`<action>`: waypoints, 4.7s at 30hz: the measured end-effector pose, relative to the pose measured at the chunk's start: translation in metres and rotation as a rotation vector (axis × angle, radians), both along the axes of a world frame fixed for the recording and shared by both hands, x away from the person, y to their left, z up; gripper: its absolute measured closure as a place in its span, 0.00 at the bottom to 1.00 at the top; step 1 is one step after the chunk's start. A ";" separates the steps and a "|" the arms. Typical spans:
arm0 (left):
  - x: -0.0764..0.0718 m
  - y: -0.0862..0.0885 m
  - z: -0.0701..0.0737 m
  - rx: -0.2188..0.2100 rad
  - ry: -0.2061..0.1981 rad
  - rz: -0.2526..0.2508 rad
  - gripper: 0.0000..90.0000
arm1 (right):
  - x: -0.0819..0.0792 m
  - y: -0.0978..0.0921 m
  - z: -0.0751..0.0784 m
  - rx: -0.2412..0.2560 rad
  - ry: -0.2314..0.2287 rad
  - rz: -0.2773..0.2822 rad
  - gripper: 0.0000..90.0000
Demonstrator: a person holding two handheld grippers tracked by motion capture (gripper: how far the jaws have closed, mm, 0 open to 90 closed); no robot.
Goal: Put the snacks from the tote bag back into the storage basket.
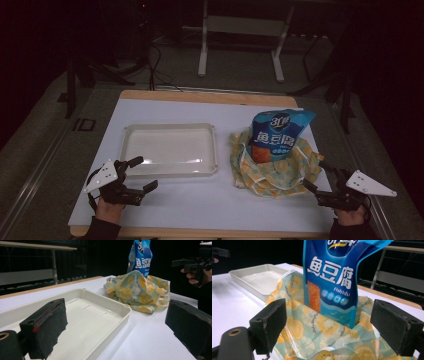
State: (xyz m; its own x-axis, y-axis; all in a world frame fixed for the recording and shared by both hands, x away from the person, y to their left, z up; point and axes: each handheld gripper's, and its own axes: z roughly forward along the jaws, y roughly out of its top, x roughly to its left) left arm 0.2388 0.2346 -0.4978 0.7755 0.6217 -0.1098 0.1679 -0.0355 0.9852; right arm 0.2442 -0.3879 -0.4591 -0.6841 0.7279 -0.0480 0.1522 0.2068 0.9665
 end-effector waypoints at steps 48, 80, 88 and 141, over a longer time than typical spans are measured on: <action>0.034 -0.069 0.030 -0.021 0.072 -0.177 0.06 | 0.014 0.014 0.023 -0.028 0.000 0.027 0.14; 0.087 -0.161 0.053 0.037 0.095 -0.291 0.05 | 0.043 0.008 0.037 -0.047 0.013 0.018 0.15; 0.104 -0.189 0.056 0.064 0.097 -0.318 0.06 | 0.052 0.011 0.036 -0.066 0.018 0.009 0.15; 0.161 -0.286 0.045 0.200 0.096 -0.272 0.77 | 0.113 0.038 0.014 -0.078 0.110 0.028 0.81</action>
State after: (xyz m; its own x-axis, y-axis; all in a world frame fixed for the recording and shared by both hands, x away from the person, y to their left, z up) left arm 0.3996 -0.0518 -0.4523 0.9078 0.4103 -0.0871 0.2172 -0.2820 0.9345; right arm 0.3574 -0.3495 -0.4452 -0.7085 0.7052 -0.0270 0.2497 0.2862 0.9250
